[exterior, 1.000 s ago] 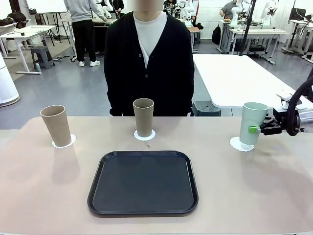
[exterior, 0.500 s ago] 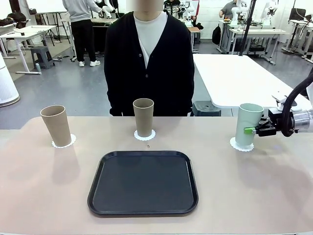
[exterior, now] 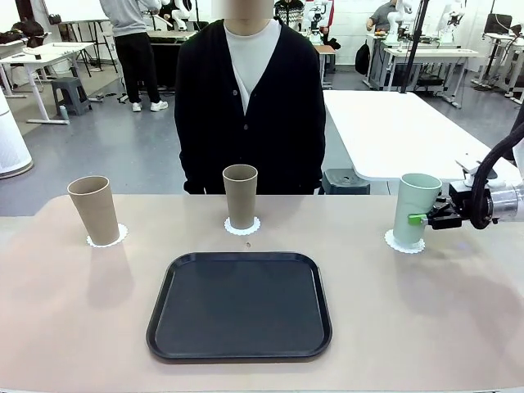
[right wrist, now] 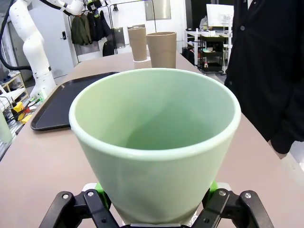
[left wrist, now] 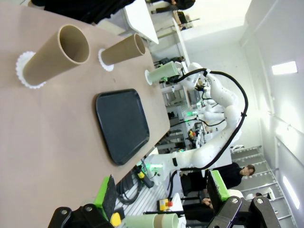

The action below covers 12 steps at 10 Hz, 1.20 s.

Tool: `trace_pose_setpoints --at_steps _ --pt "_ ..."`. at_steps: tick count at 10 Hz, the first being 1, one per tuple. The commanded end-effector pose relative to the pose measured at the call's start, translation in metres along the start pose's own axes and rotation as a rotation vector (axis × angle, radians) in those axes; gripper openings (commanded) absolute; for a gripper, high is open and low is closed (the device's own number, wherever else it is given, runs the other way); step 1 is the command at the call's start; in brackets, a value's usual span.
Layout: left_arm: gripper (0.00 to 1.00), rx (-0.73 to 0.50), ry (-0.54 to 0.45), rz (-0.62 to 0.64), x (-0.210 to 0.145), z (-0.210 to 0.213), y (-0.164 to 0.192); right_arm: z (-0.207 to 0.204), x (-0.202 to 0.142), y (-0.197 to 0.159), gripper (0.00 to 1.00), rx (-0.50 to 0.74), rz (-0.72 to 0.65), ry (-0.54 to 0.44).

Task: Place coasters on the table and set cups on them.
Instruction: Take one Reusable plastic cup from the Flat Tray and place it on a coaster set by the human.

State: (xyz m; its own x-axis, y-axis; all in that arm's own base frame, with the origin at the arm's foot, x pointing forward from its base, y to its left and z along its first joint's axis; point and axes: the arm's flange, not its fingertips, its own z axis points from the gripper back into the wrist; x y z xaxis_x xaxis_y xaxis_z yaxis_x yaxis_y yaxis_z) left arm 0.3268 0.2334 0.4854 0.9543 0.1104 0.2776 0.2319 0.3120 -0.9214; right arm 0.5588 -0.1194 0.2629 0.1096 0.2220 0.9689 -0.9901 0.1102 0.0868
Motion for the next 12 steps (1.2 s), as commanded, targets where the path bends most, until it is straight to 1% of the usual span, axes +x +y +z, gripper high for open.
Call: trace_pose_setpoints --at_steps 1,2,3,11,12 --pt "1.00 -0.014 -0.003 -0.003 -0.001 0.002 -0.002 -0.003 0.002 0.013 0.85 -0.013 0.038 0.005" --pt "1.00 -0.014 -0.003 -0.003 -0.001 0.002 -0.002 -0.003 0.005 0.019 0.85 -0.005 0.019 0.007" --pt "1.00 -0.014 -0.003 -0.003 -0.001 0.002 -0.002 0.000 0.000 0.002 0.85 0.000 0.006 -0.001" --pt "1.00 -0.014 -0.003 -0.003 -0.001 0.002 -0.002 0.000 -0.002 0.004 0.85 -0.001 0.003 -0.002" --pt "1.00 -0.014 -0.003 -0.003 -0.001 0.002 -0.002 0.000 -0.003 0.006 0.85 0.010 0.029 -0.010"
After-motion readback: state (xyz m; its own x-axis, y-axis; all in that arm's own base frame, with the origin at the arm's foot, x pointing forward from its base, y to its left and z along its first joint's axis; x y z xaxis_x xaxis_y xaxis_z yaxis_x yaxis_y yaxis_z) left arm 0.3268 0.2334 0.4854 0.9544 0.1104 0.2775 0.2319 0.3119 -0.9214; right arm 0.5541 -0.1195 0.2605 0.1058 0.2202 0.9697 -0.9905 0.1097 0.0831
